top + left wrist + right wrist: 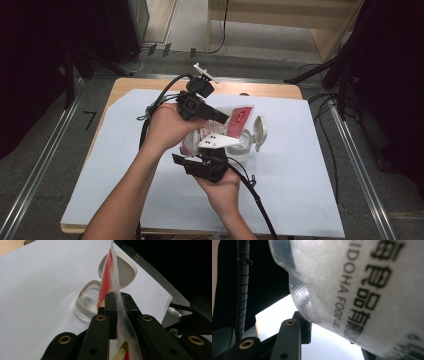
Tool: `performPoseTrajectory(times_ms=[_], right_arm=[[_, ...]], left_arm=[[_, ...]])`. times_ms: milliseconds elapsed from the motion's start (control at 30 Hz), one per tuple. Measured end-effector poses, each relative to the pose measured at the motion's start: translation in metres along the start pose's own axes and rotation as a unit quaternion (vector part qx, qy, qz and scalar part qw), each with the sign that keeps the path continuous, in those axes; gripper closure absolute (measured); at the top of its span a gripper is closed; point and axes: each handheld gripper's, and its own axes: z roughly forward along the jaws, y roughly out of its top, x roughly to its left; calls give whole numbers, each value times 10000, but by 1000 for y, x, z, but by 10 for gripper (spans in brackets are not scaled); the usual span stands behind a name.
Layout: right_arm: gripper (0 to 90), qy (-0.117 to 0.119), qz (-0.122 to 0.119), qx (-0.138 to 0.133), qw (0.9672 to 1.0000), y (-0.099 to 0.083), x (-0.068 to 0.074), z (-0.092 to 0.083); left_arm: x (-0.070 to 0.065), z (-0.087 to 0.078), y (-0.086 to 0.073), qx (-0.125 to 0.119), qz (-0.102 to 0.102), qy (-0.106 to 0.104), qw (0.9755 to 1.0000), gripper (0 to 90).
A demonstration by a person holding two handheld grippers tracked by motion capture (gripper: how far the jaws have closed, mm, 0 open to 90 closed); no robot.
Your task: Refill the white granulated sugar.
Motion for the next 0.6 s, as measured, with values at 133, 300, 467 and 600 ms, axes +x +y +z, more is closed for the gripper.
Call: performPoseTrajectory(times_ms=[133, 300, 467, 600], right_arm=[[632, -28, -10, -2, 10000, 0, 1, 1], [631, -19, 4, -27, 10000, 1, 0, 3], [602, -10, -23, -57, 10000, 2, 0, 3], [633, -40, -55, -38, 10000, 2, 0, 2]], left_arm=[[1, -1, 0, 26, 17, 0, 10000, 858], [1, -1, 2, 72, 57, 49, 9999, 858], [0, 0, 5, 116, 129, 94, 9998, 858], [0, 1, 6, 158, 100, 80, 9998, 859]])
